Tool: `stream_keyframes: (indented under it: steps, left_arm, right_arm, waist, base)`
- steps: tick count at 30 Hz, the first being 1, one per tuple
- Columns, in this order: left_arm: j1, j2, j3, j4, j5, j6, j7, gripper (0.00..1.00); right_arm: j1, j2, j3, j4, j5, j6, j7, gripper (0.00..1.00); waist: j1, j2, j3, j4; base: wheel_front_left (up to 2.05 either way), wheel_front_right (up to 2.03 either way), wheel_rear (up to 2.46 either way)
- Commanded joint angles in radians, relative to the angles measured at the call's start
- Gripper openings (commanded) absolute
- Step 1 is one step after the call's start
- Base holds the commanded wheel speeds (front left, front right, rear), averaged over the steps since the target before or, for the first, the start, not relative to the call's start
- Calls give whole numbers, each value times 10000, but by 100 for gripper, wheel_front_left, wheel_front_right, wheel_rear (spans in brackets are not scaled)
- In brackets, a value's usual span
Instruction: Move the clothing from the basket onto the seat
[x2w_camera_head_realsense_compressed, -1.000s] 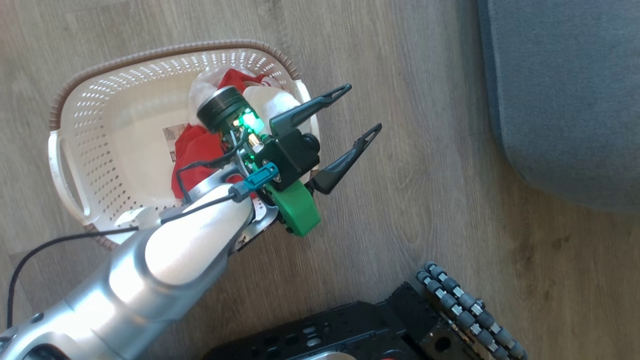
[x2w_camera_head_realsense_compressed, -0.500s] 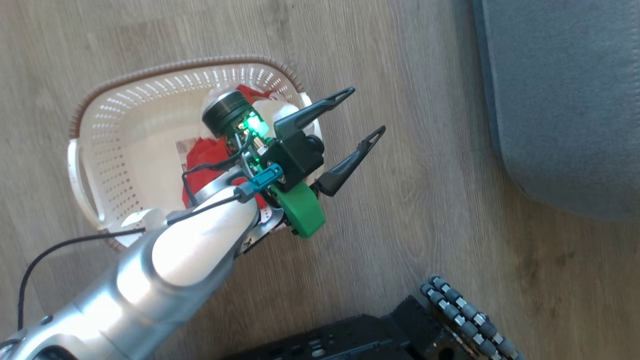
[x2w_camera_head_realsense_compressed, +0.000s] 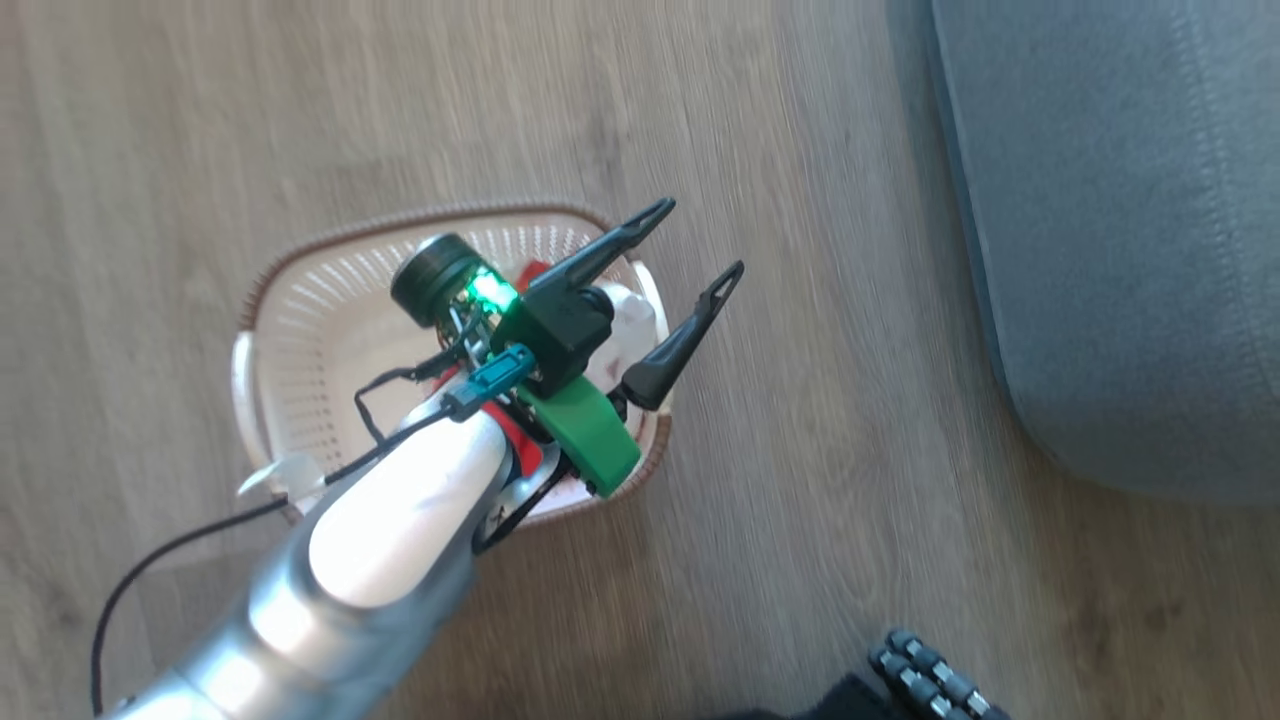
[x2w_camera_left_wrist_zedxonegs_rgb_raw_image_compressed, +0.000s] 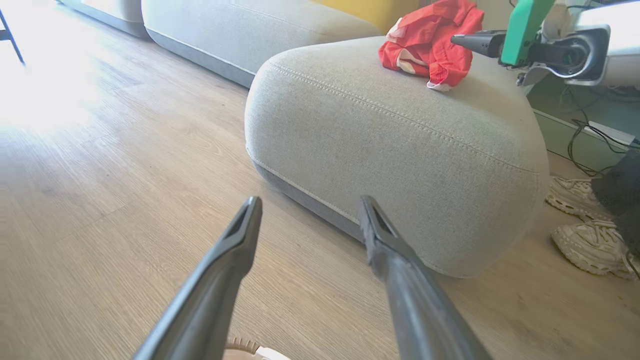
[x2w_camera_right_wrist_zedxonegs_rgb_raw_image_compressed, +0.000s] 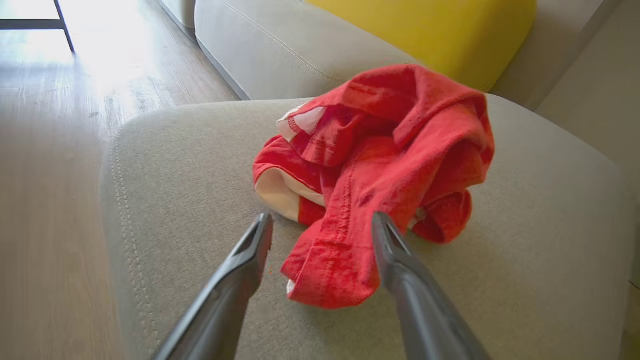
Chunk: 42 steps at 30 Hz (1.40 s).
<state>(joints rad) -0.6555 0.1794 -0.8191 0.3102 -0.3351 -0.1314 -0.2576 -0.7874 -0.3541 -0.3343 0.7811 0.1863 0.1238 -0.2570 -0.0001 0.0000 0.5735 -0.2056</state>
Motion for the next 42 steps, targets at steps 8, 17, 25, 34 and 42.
stream_keyframes:
  steps: [8,17,25,34,42]
  left_arm:
    - [1084,-294,1681,-7,-45,9,-42,100]
    - [2313,-488,3772,171,282,71,-42,100]
    - [3200,-687,5532,218,806,150,-42,100]
    - [4077,-871,6851,145,1404,314,-42,100]
    - [5074,-1011,7893,38,1844,479,-42,100]
  right_arm:
    - [1554,143,1743,-2063,1172,69,-48,100]
    - [2798,600,3201,-3547,1130,69,-48,100]
    - [3586,1084,4004,-4225,1336,69,-48,100]
    - [4406,1458,4208,-4730,1410,69,-48,100]
    - [5412,1896,4333,-4915,1387,69,-48,100]
  waist:
    - [1,0,-1812,696]
    - [1,0,-3169,1287]
    - [1,0,-4034,1705]
    - [1,0,-4749,1980]
    - [1,0,-5369,1800]
  base:
    - [0,0,0]
    - [0,0,0]
    - [0,0,0]
    - [0,0,0]
    - [0,0,0]
